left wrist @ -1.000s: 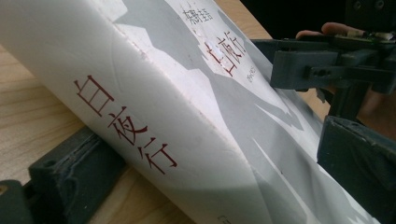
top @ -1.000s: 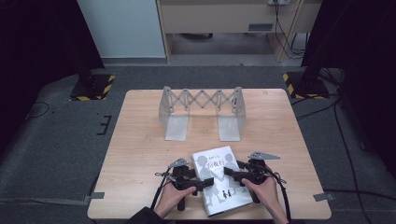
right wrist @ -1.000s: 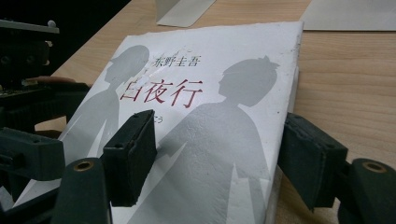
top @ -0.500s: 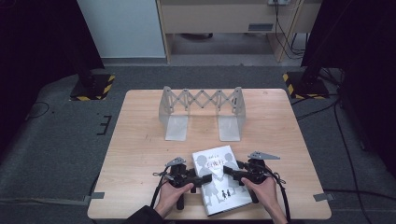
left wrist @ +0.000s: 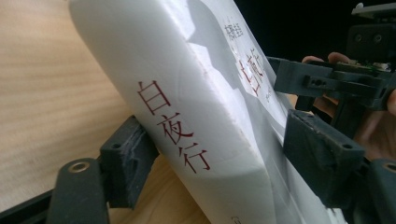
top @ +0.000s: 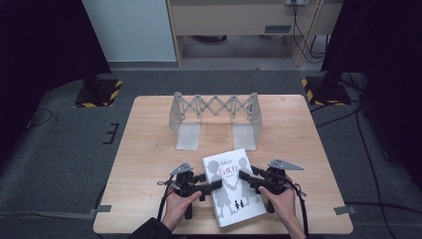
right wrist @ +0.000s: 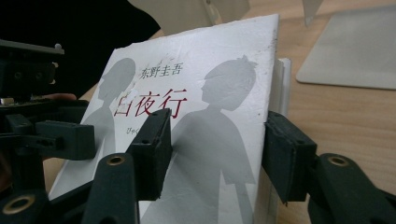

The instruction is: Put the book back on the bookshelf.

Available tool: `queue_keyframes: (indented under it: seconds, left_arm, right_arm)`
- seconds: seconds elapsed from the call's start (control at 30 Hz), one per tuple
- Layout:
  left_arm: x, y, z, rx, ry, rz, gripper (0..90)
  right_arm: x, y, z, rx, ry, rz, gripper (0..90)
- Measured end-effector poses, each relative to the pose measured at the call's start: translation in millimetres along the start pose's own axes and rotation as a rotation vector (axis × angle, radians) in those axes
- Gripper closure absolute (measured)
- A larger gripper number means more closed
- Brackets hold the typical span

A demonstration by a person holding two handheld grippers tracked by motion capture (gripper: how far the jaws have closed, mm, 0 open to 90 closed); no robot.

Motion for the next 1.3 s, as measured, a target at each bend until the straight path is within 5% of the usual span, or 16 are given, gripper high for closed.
queue_keyframes:
  seconds: [0.13, 0.5, 0.83, 1.13, 1.3]
  left_arm:
    - [3.5, 3.7, 7.2, -0.009, 0.037, -0.036, 29.9]
    - [11.9, 16.5, 31.0, -0.115, 0.086, -0.011, 35.9]
    - [6.2, 16.2, 32.1, -0.134, 0.084, -0.048, 34.2]
    - [4.9, 15.3, 37.5, -0.088, 0.084, -0.119, 40.2]
    - [7.4, 20.6, 39.1, -0.102, 0.091, -0.126, 43.8]
  right_arm:
    - [5.0, -2.9, 7.0, 0.015, 0.048, 0.018, 50.6]
    - [20.7, -9.8, 21.8, 0.064, 0.146, 0.022, 54.0]
    - [22.0, -10.8, 21.9, 0.079, 0.147, 0.030, 54.9]
    - [20.2, -11.5, 23.8, 0.091, 0.139, 0.044, 55.2]
    - [23.3, -9.5, 26.1, 0.078, 0.146, 0.050, 56.3]
Point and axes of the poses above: each handheld gripper's, and its own axes: x roughly backward along the jaws, z roughly out of its top, y roughly to its right, the point moved 6 cm from there along -x, roughly forward along the jaws, and after that the axes turned 11 degrees about -y, right-handed, at the moved point
